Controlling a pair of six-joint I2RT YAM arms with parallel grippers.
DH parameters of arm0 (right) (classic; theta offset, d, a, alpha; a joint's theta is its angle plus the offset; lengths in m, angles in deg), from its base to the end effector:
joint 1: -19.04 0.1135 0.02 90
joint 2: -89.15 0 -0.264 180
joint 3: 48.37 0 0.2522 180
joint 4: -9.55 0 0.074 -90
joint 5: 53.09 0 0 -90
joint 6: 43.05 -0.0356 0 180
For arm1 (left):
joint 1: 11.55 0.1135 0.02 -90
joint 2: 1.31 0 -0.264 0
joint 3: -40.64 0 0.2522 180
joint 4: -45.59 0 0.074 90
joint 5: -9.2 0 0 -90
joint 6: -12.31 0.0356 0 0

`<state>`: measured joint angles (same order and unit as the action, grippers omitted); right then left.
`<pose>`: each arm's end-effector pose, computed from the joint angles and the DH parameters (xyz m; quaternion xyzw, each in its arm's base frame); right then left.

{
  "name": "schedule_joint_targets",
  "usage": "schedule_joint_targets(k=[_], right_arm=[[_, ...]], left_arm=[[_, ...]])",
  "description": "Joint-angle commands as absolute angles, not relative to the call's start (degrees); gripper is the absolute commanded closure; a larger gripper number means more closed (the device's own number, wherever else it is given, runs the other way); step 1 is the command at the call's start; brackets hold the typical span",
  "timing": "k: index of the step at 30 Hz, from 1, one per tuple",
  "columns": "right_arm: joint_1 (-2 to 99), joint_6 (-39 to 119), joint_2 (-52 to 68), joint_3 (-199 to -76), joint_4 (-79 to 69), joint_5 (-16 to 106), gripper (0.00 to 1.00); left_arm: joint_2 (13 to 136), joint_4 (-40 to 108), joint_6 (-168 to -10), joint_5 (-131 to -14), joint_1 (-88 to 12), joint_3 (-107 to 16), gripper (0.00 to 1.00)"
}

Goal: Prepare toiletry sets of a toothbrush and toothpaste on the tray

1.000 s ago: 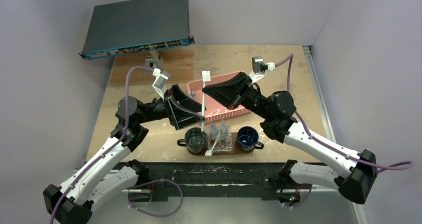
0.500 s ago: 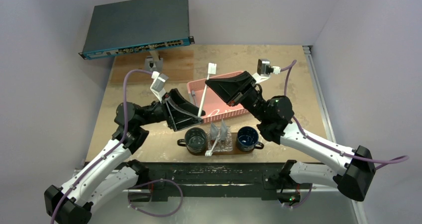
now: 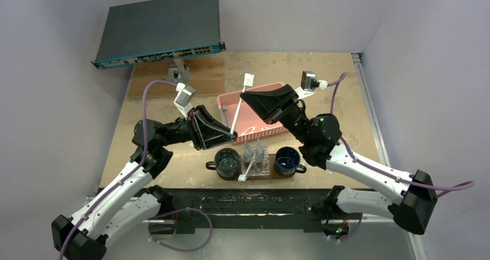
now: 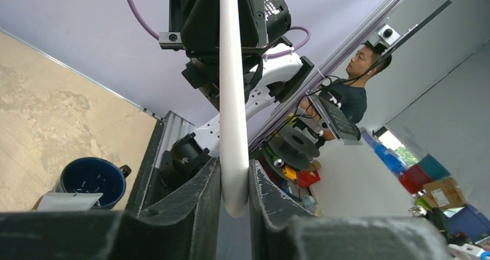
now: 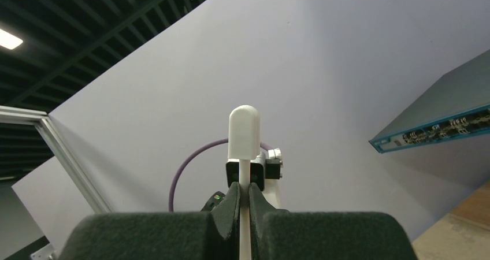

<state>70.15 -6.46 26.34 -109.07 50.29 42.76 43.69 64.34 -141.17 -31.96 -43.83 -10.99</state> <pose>0.1459 0.1866 0.4073 -0.0373 0.4337 0.7253 0.5334 0.1310 -0.1144 0.3711 0.2057 0.5627 -0.7190 0.3522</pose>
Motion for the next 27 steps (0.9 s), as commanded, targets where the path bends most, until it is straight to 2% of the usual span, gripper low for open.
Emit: schedule_joint_targets(k=[1,4,9,15,20,27], right_arm=[[70.5,-4.5,28.1,-108.3,51.9,41.0,1.00],[70.5,-3.7,28.4,-108.4,50.5,41.1,1.00],[70.6,0.2,29.2,-110.4,44.8,43.6,1.00],[70.5,7.2,31.7,-112.3,34.0,48.1,0.65],[70.4,12.8,35.5,-112.4,25.5,52.2,0.44],[67.6,14.3,38.5,-113.4,18.4,61.4,0.39]], left_arm=[[42.9,67.4,-141.4,-31.1,-43.6,-11.2,0.85],[42.7,66.8,-141.2,-30.9,-43.6,-11.2,0.99],[42.3,66.0,-141.2,-30.3,-43.6,-11.1,1.00],[40.5,60.0,-138.3,-29.3,-43.6,-11.4,1.00],[37.8,53.3,-135.2,-29.5,-43.6,-11.5,1.00],[33.5,42.3,-130.0,-29.2,-43.6,-11.7,1.00]])
